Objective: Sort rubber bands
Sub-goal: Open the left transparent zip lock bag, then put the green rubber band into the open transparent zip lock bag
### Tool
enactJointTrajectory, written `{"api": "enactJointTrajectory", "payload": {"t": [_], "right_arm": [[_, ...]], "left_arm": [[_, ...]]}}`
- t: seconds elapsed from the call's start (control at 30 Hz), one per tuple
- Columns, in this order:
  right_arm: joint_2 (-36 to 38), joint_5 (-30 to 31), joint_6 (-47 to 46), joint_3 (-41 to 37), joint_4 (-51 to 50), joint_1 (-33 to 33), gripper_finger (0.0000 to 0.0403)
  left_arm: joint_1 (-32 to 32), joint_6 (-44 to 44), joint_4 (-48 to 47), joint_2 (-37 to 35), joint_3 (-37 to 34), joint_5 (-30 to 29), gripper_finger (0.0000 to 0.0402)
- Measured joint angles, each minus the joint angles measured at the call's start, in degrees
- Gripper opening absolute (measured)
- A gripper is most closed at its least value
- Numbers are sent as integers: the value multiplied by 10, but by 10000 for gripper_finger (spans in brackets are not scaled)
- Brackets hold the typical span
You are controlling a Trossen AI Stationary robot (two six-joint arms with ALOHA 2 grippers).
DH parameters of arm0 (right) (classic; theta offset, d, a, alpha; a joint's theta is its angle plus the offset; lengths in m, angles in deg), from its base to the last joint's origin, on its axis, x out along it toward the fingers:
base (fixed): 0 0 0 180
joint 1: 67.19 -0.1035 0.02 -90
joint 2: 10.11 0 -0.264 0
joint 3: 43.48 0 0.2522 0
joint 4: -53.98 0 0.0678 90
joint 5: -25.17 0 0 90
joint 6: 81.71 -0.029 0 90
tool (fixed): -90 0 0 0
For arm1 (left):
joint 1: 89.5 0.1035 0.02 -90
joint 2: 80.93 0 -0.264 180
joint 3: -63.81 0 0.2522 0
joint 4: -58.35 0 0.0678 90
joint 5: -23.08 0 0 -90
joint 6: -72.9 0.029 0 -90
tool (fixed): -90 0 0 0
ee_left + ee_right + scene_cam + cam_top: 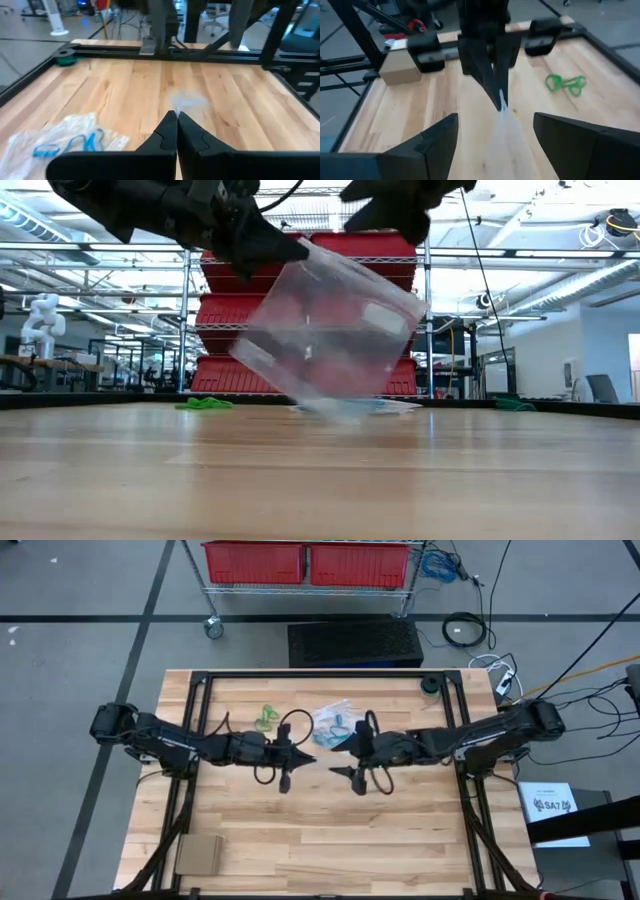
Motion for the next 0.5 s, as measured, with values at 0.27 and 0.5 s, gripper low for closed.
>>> {"api": "enactJointTrajectory", "payload": {"t": [0.27, 0.5], "right_arm": [[43, 41, 23, 0, -91, 35, 251], [-41, -82, 53, -10, -12, 114, 251]], "left_arm": [[-44, -4, -10, -30, -17, -93, 0], [-118, -9, -97, -123, -30, -217, 0]]}}
